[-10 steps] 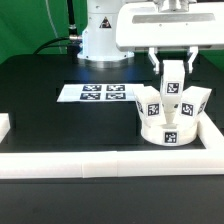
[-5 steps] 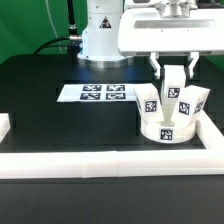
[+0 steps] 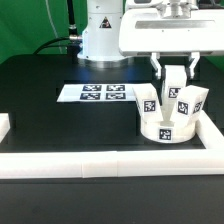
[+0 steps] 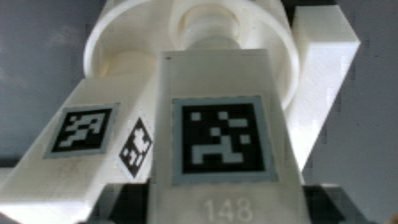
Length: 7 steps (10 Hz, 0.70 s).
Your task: Assemble stool
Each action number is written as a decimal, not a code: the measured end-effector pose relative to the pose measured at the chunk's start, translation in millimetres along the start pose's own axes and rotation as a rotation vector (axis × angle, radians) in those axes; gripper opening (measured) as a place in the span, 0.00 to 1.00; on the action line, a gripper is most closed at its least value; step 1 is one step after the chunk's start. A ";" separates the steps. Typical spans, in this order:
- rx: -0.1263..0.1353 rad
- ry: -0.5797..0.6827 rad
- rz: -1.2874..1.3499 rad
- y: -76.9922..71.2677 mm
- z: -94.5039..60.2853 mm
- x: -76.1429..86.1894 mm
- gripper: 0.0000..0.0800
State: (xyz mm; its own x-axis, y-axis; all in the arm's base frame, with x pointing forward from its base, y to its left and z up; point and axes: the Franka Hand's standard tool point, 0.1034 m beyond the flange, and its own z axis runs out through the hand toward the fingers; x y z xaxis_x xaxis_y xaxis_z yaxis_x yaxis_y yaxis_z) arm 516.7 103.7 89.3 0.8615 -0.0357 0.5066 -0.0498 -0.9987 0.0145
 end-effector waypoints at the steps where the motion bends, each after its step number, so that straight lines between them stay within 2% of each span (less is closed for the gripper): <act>1: 0.000 -0.007 0.000 0.0 0.7 -1.6 0.52; 2: 0.000 -0.019 -0.001 -0.1 0.8 -2.6 0.69; 3: 0.007 -0.038 0.001 -1.1 -2.2 0.8 0.79; 5: 0.009 -0.053 0.003 0.5 -3.4 3.0 0.80; 7: 0.026 -0.097 0.014 2.8 -10.9 21.1 0.81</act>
Offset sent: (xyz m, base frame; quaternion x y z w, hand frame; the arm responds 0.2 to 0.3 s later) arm -0.0006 -0.0051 0.0077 -0.0017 -0.0160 -0.0074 0.9998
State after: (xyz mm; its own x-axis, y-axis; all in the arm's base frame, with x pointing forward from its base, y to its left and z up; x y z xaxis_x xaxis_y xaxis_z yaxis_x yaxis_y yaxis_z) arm 529.1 100.6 109.5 0.9057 -0.0521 0.4206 -0.0502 -0.9986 -0.0155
